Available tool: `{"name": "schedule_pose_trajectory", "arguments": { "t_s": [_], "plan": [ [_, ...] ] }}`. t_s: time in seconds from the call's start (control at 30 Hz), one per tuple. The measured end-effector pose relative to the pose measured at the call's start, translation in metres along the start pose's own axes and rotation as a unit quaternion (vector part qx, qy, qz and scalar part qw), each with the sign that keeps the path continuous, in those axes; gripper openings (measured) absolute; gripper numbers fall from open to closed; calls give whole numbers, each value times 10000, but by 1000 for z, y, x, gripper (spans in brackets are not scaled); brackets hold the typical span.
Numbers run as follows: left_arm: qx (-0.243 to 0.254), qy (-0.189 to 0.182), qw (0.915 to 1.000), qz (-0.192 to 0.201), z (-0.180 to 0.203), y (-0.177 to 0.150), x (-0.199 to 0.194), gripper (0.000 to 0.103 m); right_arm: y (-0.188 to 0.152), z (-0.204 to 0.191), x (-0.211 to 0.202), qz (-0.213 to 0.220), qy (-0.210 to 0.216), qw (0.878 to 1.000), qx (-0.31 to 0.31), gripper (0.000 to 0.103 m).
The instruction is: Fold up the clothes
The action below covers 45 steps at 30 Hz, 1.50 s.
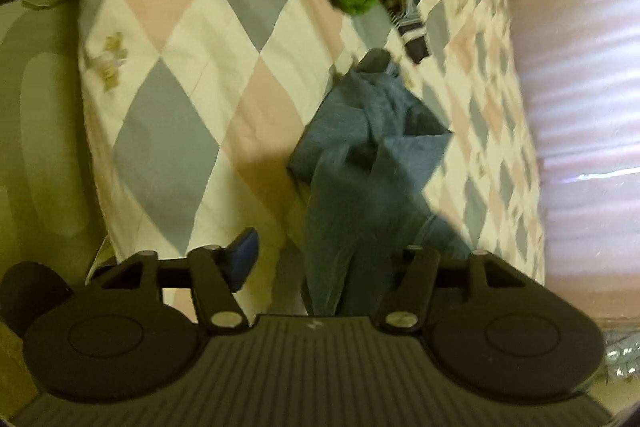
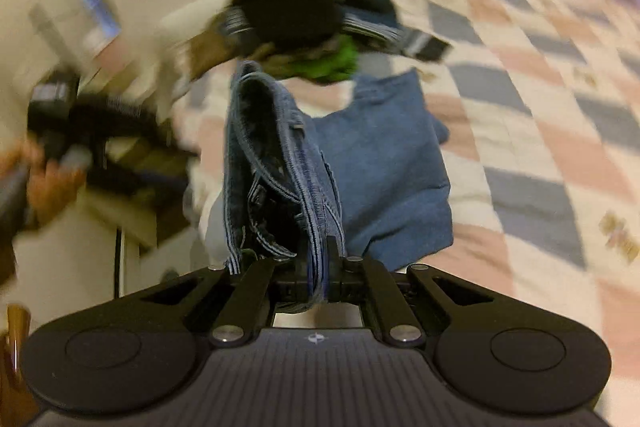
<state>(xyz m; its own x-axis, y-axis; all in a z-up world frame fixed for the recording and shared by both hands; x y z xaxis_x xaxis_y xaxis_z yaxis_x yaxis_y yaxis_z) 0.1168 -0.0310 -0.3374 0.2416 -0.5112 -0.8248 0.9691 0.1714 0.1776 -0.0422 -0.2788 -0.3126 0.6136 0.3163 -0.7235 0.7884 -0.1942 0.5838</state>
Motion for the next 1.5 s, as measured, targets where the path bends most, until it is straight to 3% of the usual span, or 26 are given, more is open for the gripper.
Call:
{"name": "schedule_pose_trajectory", "arguments": {
  "t_s": [0.1,0.2,0.27,0.43,0.57,0.63,0.73,0.8,0.93,1.1,1.13,1.2,1.23,1.27,1.3,1.37,1.4,1.43,1.5],
  "plan": [
    [98,48,9998,151,0,-39,-12,70,-31,-1,-38,-20,-162,9969,-765,4],
    [216,104,9996,-153,-12,-94,17,70,-77,18,-50,-374,-571,9902,-1222,4],
    [104,128,9984,-536,-32,-139,49,70,-124,41,-40,-915,-1007,9791,-1509,4],
    [-243,626,9902,-1221,-83,-230,105,66,-227,68,-4,-2249,-1475,9532,-1378,3],
    [-481,275,9915,-1173,-92,-263,111,67,-237,49,-15,-2059,-1554,9536,-1550,29],
    [-439,315,9930,-1051,-96,-267,114,69,-237,37,-22,-1865,-1505,9559,-1696,29],
    [-415,200,9947,-915,-98,-267,118,68,-236,11,-23,-1447,-1395,9566,-2109,40],
    [-304,113,9958,-860,-96,-263,121,68,-238,-15,-15,-1134,-1325,9539,-2444,53],
    [-42,-56,9968,-791,-92,-261,120,68,-258,-58,26,-738,-1264,9365,-3187,53],
    [83,-93,9972,-737,-97,-270,111,69,-268,-83,72,-253,-1682,9184,-3573,62],
    [41,-93,9972,-737,-98,-273,109,69,-267,-79,79,-243,-1838,9118,-3664,61],
    [-13,-110,9973,-724,-99,-277,105,69,-264,-71,90,-263,-2135,8969,-3864,47],
    [-24,-121,9974,-706,-98,-278,102,69,-259,-68,88,-263,-1992,9074,-3691,35],
    [-42,-138,9974,-700,-94,-280,101,69,-248,-63,81,-206,-1814,9256,-3315,20],
    [-59,-156,9974,-694,-91,-281,99,69,-236,-56,72,-130,-1654,9427,-2894,13],
    [-153,-259,9971,-698,-83,-283,98,73,-203,-31,42,118,-1216,9804,-1545,13],
    [-236,-314,9968,-699,-78,-284,98,77,-189,-9,24,327,-1068,9910,-734,13],
    [-282,-325,9968,-672,-76,-284,99,77,-175,16,5,561,-944,9939,112,13],
    [-303,-285,9974,-596,-71,-283,103,77,-154,70,-28,972,-791,9783,1652,14]
  ]
}}
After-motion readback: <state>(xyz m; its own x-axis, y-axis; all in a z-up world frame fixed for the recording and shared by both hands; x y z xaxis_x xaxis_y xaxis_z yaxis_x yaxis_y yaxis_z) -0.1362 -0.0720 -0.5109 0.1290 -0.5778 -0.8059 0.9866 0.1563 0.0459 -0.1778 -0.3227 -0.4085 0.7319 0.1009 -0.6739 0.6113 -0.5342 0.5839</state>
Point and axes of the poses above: each gripper's, at about its wrist camera, not at the fingertips, and x roughly the way its jaws point, z to its right, y to its top, the point moved 9 cm from there along x, roughly the way its jaws point, and after that the axes turned 5 degrees about x, right-handed, at the moved point
